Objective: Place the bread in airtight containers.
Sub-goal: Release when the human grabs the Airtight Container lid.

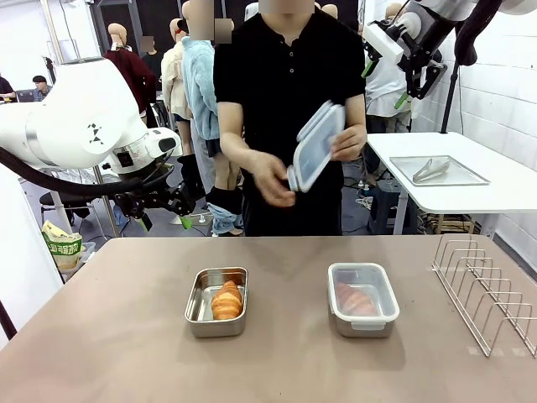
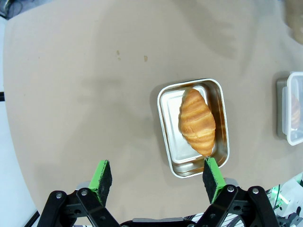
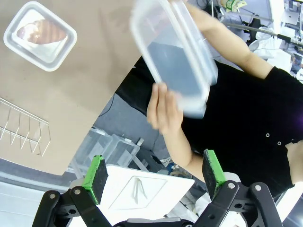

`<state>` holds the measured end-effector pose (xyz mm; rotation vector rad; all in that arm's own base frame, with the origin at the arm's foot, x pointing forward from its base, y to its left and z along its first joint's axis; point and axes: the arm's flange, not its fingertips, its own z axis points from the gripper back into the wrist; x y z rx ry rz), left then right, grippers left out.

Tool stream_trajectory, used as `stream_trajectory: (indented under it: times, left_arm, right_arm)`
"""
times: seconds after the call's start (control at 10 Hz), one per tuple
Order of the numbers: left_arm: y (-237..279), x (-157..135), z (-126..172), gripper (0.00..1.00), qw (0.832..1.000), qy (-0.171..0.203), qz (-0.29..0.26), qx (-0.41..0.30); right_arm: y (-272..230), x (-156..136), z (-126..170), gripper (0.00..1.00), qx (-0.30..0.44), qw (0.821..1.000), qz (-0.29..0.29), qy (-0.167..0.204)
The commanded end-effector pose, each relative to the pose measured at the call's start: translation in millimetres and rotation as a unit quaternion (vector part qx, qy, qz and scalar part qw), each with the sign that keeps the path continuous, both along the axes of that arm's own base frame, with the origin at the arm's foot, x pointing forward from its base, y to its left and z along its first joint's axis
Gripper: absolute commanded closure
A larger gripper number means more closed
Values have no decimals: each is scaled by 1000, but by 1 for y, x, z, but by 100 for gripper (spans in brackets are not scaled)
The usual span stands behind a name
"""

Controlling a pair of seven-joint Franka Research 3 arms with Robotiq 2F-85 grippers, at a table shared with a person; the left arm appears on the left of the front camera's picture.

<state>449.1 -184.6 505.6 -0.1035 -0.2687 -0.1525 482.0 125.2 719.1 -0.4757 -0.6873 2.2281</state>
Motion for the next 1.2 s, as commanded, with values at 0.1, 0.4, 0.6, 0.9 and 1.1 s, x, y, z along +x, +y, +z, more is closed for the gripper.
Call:
stream_trajectory:
  times: [0.1,0.4,0.6,0.9,1.1]
  left_arm:
    - [2,2,1,0,1000,-1,6,3]
    - [2,2,1,0,1000,-1,6,3]
    - [2,2,1,0,1000,-1,6,3]
    - [2,2,1,0,1000,-1,6,3]
    - [2,2,1,0,1000,-1,6,3]
  right_arm:
    - [0,0,0,0,0,1000,0,0]
    - [0,0,0,0,0,1000,0,0]
    - [0,0,0,0,0,1000,0,0]
    - [0,0,0,0,0,1000,0,0]
    - [0,0,0,0,0,1000,0,0]
